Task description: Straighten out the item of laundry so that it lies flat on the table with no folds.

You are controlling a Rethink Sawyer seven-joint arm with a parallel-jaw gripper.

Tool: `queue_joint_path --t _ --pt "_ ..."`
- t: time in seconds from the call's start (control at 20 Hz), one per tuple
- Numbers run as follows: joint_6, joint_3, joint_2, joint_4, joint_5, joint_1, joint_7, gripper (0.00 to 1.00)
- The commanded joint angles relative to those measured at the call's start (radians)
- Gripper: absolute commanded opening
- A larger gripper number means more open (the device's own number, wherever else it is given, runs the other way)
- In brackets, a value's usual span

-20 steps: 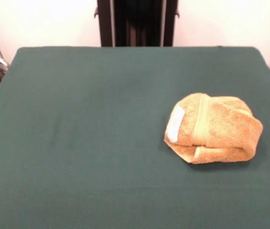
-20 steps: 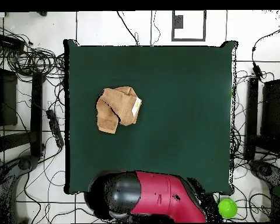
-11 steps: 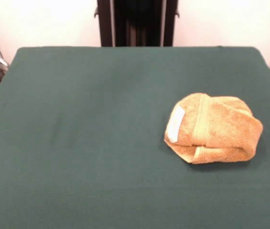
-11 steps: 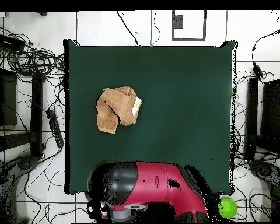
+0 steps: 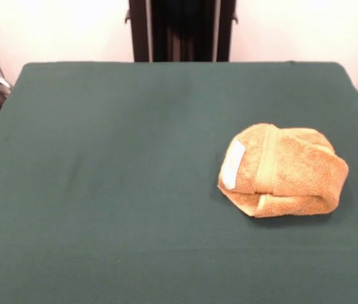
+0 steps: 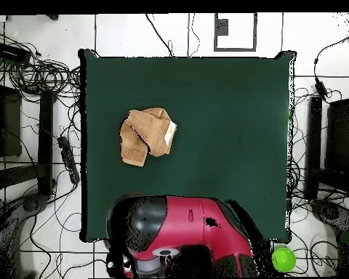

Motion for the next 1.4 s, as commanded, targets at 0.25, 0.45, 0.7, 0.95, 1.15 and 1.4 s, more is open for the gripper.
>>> queue_joint_path --t 0.25,0.45,0.7,0.95,1.15,1.4 --pt "-0.09 0.056 0.141 0.014 -0.001 0.055 0.074 1.0" --pt "-0.164 0.035 0.176 0.027 0.02 0.074 0.106 1.0" --pt "-0.242 0.032 0.237 0.029 0.072 0.137 0.158 1.0" --pt "-0.301 0.051 0.251 0.042 0.149 0.211 0.17 1.0" --pt "-0.37 0.061 0.274 0.053 0.232 0.267 0.175 1.0" --pt "-0.442 0.059 0.335 0.025 0.274 0.329 0.188 1.0"
